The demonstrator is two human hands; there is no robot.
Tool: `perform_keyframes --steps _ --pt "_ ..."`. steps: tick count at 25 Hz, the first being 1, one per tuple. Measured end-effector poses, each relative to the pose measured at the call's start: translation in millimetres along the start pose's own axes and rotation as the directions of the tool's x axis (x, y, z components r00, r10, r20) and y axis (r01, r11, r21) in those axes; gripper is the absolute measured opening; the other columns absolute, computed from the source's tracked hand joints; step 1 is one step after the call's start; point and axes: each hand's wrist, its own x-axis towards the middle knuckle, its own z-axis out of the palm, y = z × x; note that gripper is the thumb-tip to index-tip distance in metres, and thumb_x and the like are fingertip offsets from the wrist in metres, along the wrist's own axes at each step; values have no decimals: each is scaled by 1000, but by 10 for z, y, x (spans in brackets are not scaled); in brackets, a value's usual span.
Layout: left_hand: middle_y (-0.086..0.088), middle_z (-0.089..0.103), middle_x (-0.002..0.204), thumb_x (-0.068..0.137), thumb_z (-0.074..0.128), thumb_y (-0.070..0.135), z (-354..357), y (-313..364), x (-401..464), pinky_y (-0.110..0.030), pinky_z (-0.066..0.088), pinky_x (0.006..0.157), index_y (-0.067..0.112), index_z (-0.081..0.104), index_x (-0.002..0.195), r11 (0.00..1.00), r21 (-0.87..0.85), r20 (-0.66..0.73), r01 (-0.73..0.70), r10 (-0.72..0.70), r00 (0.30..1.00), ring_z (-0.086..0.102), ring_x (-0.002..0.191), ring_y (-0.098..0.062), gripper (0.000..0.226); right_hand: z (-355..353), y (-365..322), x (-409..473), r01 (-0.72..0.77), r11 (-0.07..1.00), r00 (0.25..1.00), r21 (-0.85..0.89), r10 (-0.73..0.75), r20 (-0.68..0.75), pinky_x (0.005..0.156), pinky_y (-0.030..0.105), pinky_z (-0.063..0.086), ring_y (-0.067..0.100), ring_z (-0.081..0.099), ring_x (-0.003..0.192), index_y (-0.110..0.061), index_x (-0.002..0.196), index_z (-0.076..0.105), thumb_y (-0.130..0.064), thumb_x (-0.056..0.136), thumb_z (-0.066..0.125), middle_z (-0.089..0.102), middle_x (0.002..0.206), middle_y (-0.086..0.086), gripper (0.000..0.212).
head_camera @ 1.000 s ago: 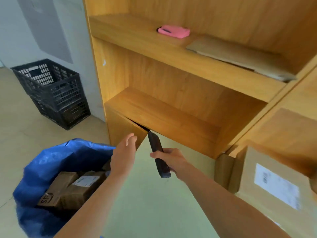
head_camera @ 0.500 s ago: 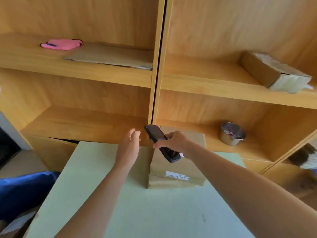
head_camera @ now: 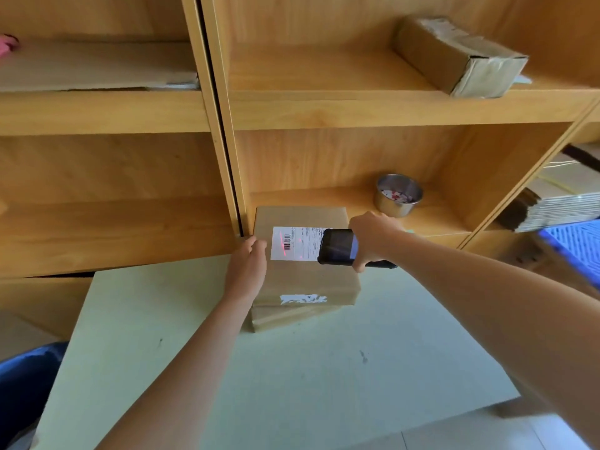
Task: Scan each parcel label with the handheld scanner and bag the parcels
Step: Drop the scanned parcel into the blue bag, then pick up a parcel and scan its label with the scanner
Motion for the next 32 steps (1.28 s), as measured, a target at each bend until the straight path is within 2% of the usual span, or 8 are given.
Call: perform_keyframes --steps 2,7,11,15,20,22,29,32 --pt "2 48 148 101 36 35 12 -27 78 -36 34 102 24 48 144 1000 16 -38 6 -5 999 42 136 -22 46 -20 30 23 -6 999 1000 -39 6 -11 51 24 40 21 61 81 -16 109 61 -47 60 91 60 91 1 65" --pt "0 37 157 100 39 38 63 -73 317 -42 28 115 23 41 150 999 33 -2 35 -35 999 34 143 -22 52 16 61 199 -42 999 998 -22 41 -41 54 26 46 20 61 80 -14 107 63 -46 60 91 62 91 2 64" --pt "-1 30 161 96 44 37 99 -128 477 -46 30 115 24 31 154 994 84 52 70 -75 996 31 145 -24 61 227 96 426 -219 911 976 351 198 93 57 26 50 19 65 78 -14 110 65 -54 60 88 67 89 4 68" --pt "-1 29 161 87 47 45 105 -248 567 -50 36 111 27 17 158 982 109 103 152 -163 981 37 142 -27 79 686 211 517 -454 483 880 749 377 290 67 29 55 23 69 83 -11 102 70 -53 62 90 73 97 10 61" --pt "4 42 150 89 53 38 176 -338 554 -41 39 103 28 26 155 975 -28 84 222 -219 972 46 129 -23 72 998 186 446 -435 -40 841 900 340 422 93 45 59 26 68 98 -9 105 68 -43 69 90 73 110 12 54" --pt "9 52 127 89 54 35 167 -310 483 -35 42 89 27 43 143 979 -64 26 192 -190 981 51 108 -17 56 986 164 382 -422 -65 847 904 328 418 92 43 59 23 67 97 -11 100 68 -41 71 89 73 109 10 47" --pt "1 62 128 68 49 53 -71 -334 200 -45 49 95 27 58 128 965 -139 -74 221 -233 970 58 115 -23 66 766 74 131 -368 -9 902 930 239 359 64 32 53 20 65 91 -8 104 69 -40 77 86 72 105 8 46" --pt "1 66 105 81 51 42 -303 -414 16 -36 46 79 18 64 112 960 -194 -171 202 -236 957 59 94 -20 41 701 -167 104 -336 35 929 941 174 325 71 35 57 21 65 90 -8 102 70 -40 76 86 72 105 9 45"
